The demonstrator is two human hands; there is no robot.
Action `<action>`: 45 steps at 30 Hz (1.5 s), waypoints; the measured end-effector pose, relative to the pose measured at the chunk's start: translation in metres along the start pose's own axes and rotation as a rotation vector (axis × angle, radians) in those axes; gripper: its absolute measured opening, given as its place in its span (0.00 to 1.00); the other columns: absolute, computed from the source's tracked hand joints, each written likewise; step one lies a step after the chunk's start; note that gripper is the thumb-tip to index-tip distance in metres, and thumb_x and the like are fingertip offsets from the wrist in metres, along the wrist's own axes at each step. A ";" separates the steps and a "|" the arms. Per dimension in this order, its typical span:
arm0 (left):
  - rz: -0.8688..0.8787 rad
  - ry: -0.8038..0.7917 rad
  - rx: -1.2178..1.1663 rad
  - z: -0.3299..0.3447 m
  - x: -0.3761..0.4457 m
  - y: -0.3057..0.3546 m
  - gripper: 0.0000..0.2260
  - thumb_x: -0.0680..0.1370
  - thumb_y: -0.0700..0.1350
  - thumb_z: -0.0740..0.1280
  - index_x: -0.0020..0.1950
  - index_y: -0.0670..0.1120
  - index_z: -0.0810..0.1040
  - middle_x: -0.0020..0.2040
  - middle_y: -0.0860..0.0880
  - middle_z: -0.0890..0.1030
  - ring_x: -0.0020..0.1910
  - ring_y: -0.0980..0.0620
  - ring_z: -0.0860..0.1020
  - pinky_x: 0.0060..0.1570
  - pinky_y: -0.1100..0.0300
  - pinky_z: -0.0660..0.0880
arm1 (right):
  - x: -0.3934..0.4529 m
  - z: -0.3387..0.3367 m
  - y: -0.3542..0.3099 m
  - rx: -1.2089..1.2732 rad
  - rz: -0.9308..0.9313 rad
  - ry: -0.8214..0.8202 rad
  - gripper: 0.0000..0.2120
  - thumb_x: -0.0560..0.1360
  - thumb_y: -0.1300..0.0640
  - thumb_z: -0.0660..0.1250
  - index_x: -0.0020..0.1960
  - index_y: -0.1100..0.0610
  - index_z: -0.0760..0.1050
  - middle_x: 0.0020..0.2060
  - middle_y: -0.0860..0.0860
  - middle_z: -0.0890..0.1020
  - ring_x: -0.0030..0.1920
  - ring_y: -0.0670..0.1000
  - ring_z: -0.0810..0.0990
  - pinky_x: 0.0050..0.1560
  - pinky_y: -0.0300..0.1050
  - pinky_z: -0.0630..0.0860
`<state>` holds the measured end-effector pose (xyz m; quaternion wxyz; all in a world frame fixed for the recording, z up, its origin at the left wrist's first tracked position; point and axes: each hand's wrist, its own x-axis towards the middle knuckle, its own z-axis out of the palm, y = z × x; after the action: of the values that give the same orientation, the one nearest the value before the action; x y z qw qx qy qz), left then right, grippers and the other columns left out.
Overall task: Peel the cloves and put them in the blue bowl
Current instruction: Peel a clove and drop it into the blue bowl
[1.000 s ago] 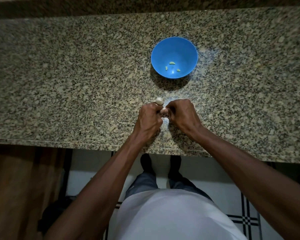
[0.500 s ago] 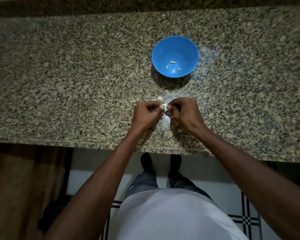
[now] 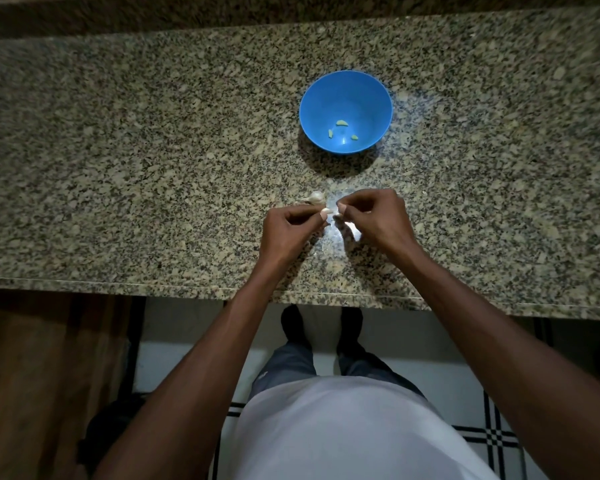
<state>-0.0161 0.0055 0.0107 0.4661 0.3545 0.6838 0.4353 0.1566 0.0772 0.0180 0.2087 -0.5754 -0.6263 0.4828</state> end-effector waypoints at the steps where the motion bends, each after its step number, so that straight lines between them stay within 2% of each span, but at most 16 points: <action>1: 0.013 0.000 -0.006 0.000 0.000 0.000 0.11 0.75 0.42 0.78 0.57 0.41 0.87 0.51 0.47 0.88 0.51 0.51 0.87 0.54 0.52 0.84 | 0.001 0.000 0.001 0.085 0.023 -0.026 0.08 0.79 0.55 0.74 0.55 0.58 0.87 0.44 0.51 0.89 0.44 0.46 0.88 0.47 0.44 0.84; 5: 0.064 -0.017 0.001 -0.002 0.000 0.000 0.12 0.75 0.45 0.79 0.56 0.42 0.87 0.51 0.48 0.88 0.54 0.51 0.86 0.56 0.50 0.83 | -0.002 0.003 0.001 0.369 0.103 -0.236 0.09 0.81 0.58 0.72 0.56 0.63 0.86 0.43 0.58 0.88 0.41 0.49 0.86 0.40 0.40 0.80; 8: 0.087 -0.028 0.030 -0.004 0.002 -0.002 0.11 0.74 0.44 0.79 0.54 0.42 0.88 0.51 0.47 0.88 0.53 0.50 0.86 0.57 0.48 0.83 | 0.000 0.005 0.002 0.531 0.216 -0.236 0.09 0.77 0.61 0.75 0.56 0.65 0.85 0.46 0.61 0.88 0.43 0.53 0.85 0.44 0.42 0.81; 12: 0.081 -0.039 0.035 -0.003 0.003 0.000 0.10 0.73 0.42 0.80 0.53 0.41 0.88 0.50 0.47 0.88 0.52 0.50 0.87 0.56 0.50 0.83 | 0.001 0.008 -0.001 0.694 0.354 -0.218 0.10 0.75 0.66 0.76 0.55 0.67 0.84 0.46 0.58 0.88 0.48 0.53 0.88 0.47 0.41 0.83; 14: 0.063 -0.041 0.019 -0.003 0.003 0.002 0.10 0.74 0.41 0.79 0.53 0.40 0.87 0.50 0.47 0.88 0.51 0.50 0.87 0.54 0.52 0.83 | 0.002 0.008 -0.003 0.694 0.372 -0.210 0.10 0.74 0.68 0.77 0.55 0.65 0.84 0.47 0.58 0.88 0.49 0.54 0.88 0.48 0.42 0.83; 18: 0.023 -0.029 0.011 -0.005 0.007 0.002 0.08 0.75 0.38 0.78 0.52 0.38 0.87 0.48 0.45 0.88 0.49 0.48 0.87 0.52 0.51 0.84 | 0.000 0.010 -0.007 0.720 0.393 -0.201 0.15 0.74 0.69 0.76 0.60 0.66 0.81 0.51 0.61 0.87 0.49 0.56 0.89 0.48 0.43 0.84; 23: 0.004 0.016 0.078 0.000 0.010 0.004 0.07 0.74 0.39 0.79 0.51 0.41 0.87 0.47 0.47 0.88 0.48 0.51 0.87 0.51 0.49 0.85 | -0.003 0.014 -0.007 0.814 0.428 -0.179 0.10 0.74 0.67 0.76 0.55 0.67 0.84 0.51 0.60 0.88 0.52 0.56 0.88 0.50 0.42 0.84; 27: -0.055 -0.004 0.052 0.002 0.011 0.008 0.07 0.74 0.35 0.77 0.51 0.37 0.87 0.47 0.43 0.88 0.46 0.47 0.88 0.50 0.46 0.85 | -0.003 0.015 -0.004 0.826 0.461 -0.162 0.06 0.75 0.69 0.75 0.51 0.64 0.85 0.50 0.58 0.88 0.51 0.56 0.88 0.50 0.42 0.84; 30: -0.077 -0.026 0.098 0.003 0.014 0.015 0.07 0.75 0.35 0.76 0.52 0.35 0.85 0.46 0.42 0.87 0.43 0.47 0.88 0.47 0.50 0.85 | -0.005 0.017 -0.004 0.812 0.452 -0.144 0.06 0.75 0.69 0.74 0.51 0.63 0.85 0.47 0.58 0.89 0.48 0.55 0.89 0.49 0.42 0.85; 33: -0.021 -0.018 0.164 0.006 0.015 0.022 0.06 0.76 0.37 0.76 0.52 0.37 0.86 0.44 0.44 0.87 0.40 0.51 0.87 0.42 0.59 0.84 | -0.004 0.019 -0.006 0.853 0.455 -0.108 0.08 0.76 0.70 0.74 0.54 0.66 0.84 0.47 0.59 0.88 0.43 0.53 0.88 0.45 0.40 0.84; 35: 0.015 -0.007 0.192 0.007 0.016 0.022 0.05 0.77 0.38 0.75 0.52 0.38 0.86 0.43 0.46 0.87 0.40 0.53 0.87 0.42 0.59 0.84 | -0.002 0.018 -0.008 0.895 0.461 -0.100 0.09 0.76 0.70 0.73 0.56 0.67 0.83 0.47 0.60 0.88 0.41 0.52 0.87 0.43 0.39 0.83; 39: 0.040 -0.006 0.275 0.009 0.018 0.016 0.05 0.80 0.40 0.73 0.54 0.40 0.84 0.45 0.46 0.87 0.42 0.53 0.87 0.45 0.56 0.85 | -0.001 0.014 -0.010 0.820 0.418 -0.099 0.11 0.75 0.68 0.75 0.57 0.67 0.84 0.45 0.58 0.88 0.40 0.50 0.88 0.41 0.38 0.83; 41: -0.003 -0.022 0.216 0.010 0.016 0.015 0.06 0.81 0.38 0.71 0.56 0.38 0.83 0.46 0.44 0.87 0.43 0.51 0.87 0.47 0.53 0.85 | -0.001 0.013 -0.009 0.778 0.400 -0.104 0.11 0.75 0.66 0.76 0.57 0.67 0.84 0.44 0.57 0.88 0.40 0.50 0.88 0.41 0.39 0.83; 45: -0.098 -0.032 0.081 0.009 0.010 0.014 0.07 0.81 0.37 0.70 0.58 0.36 0.82 0.46 0.41 0.87 0.43 0.49 0.87 0.46 0.57 0.84 | 0.003 0.014 -0.002 0.641 0.370 -0.142 0.11 0.75 0.63 0.77 0.56 0.64 0.85 0.47 0.59 0.88 0.45 0.55 0.86 0.50 0.47 0.83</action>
<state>-0.0099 0.0216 0.0192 0.4832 0.3461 0.7097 0.3783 0.1439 0.0749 0.0125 0.2437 -0.5494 -0.3418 0.7225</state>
